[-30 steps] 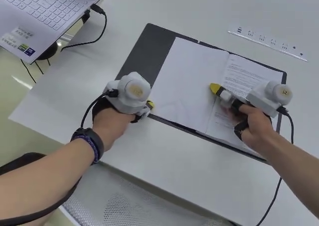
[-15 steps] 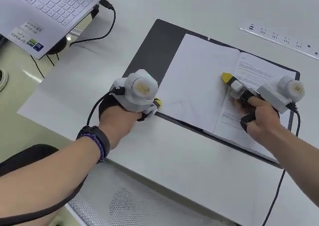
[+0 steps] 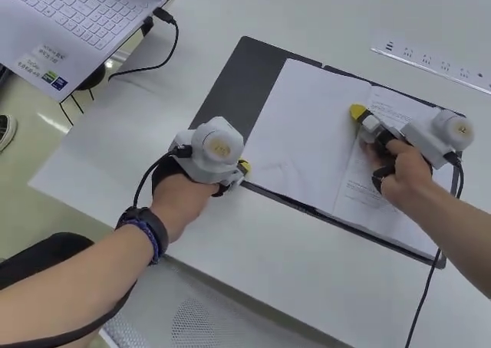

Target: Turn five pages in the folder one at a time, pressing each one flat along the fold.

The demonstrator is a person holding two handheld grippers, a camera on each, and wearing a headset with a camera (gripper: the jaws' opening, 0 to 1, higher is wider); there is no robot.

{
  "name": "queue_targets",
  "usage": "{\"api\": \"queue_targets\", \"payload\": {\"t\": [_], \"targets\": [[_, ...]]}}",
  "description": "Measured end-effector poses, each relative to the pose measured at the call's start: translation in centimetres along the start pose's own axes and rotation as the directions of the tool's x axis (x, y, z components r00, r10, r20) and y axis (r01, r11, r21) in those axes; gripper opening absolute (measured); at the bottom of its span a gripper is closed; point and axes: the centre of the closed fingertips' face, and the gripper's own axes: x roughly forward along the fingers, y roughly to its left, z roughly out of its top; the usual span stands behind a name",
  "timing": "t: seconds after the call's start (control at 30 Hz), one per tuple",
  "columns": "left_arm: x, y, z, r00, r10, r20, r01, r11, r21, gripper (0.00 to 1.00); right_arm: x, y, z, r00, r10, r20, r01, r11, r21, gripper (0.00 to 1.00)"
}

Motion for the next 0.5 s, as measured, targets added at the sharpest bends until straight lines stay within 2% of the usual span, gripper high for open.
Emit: {"api": "queue_targets", "payload": {"t": [0.1,0.37,0.5], "targets": [[0.0,0.0,0.0,1.0000,-0.001,0.000,0.001,1.000,0.002,0.00,0.9,-1.3,0.8,0.9996,-0.012,0.026,0.011,0.999,0.036,0.00],[0.1,0.0,-0.2,1.0000,0.000,0.001,0.000,1.000,-0.003,0.00,1.8,-1.5,1.7,0.9978,-0.023,0.062,0.019,0.997,0.070,0.00],[0.1,0.0,-0.2,1.0000,-0.002,0.004,0.002,1.000,-0.003,0.00,3.0,-2.7,2.6,0.9959,-0.036,0.083,0.029,0.996,0.085,0.00]]}}
